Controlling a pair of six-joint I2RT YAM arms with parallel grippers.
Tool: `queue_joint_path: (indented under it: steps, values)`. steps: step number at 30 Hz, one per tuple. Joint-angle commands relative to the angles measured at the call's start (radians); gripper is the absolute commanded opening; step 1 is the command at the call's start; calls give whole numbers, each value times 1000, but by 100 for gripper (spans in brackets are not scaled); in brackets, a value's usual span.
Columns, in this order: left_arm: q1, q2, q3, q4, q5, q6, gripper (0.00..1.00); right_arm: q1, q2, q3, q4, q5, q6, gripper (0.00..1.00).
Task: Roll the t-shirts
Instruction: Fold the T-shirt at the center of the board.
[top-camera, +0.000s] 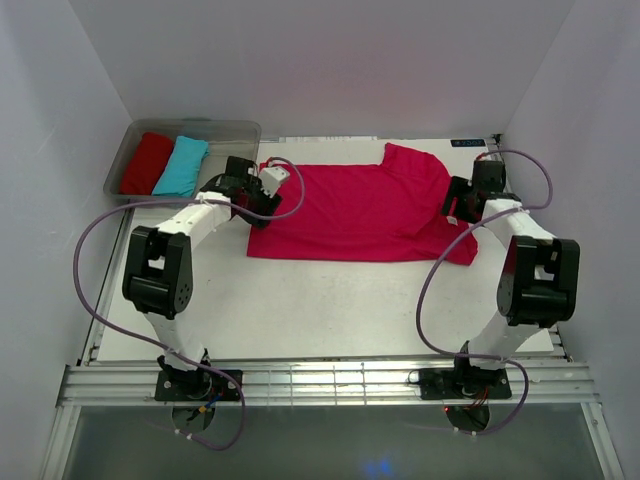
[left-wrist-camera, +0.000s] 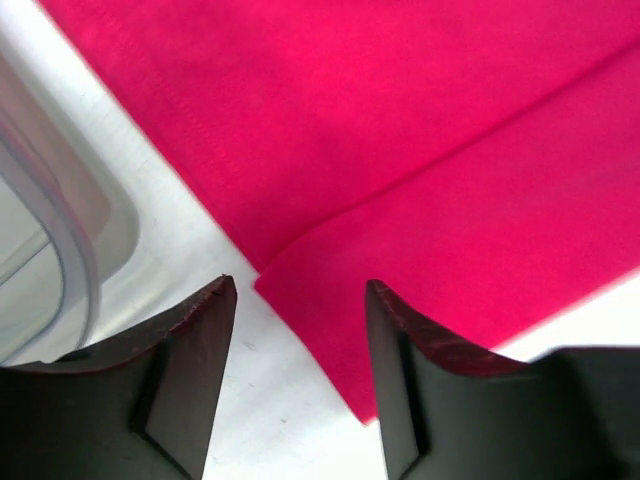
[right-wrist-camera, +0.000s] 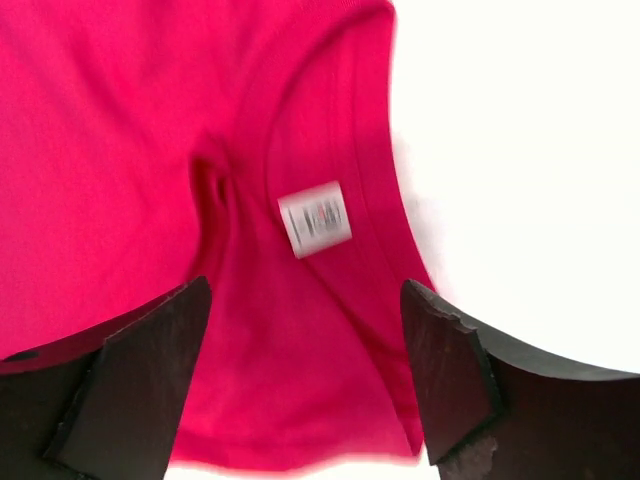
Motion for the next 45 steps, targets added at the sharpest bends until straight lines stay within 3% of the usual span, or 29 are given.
queue_joint_path:
  steps: [1,5,9,12,16,19,20,22,23,24,25,36,40,45]
  values:
    - [-46,-90,25,-93,85,66,61,-20,-158,-109,-32,45,34,81]
    - [-94,-94,-88,-138,27,203,61,-42,-248,-247,-9,-33,27,60]
    - [-115,-76,-178,-73,-59,303,70,-97,-228,-295,14,-161,14,63]
    - [-115,-50,-215,18,-136,324,70,-135,-185,-292,25,-218,22,60]
    - [-115,-25,-229,52,-130,315,68,-140,-171,-326,77,-270,14,54]
    - [-115,-9,-238,61,-125,306,54,-143,-151,-329,78,-259,20,45]
    - [-117,-7,-244,60,-124,304,49,-145,-150,-327,78,-246,26,33]
    - [-115,-5,-251,60,-121,304,31,-152,-151,-326,81,-241,28,20]
    - [-117,-8,-260,60,-120,306,25,-152,-154,-324,81,-230,26,9]
    - [-117,-10,-263,60,-119,307,17,-152,-154,-315,81,-226,25,8]
    - [-117,-13,-264,60,-119,307,0,-154,-154,-307,81,-224,20,8]
    - [-117,-44,-292,63,-153,336,0,-157,-36,-143,-3,-89,17,8]
    - [-118,-53,-274,52,-136,332,0,-157,-21,-89,-38,-138,-1,61]
    - [-122,-55,-260,31,-111,318,0,-158,-160,-177,-52,-80,23,67]
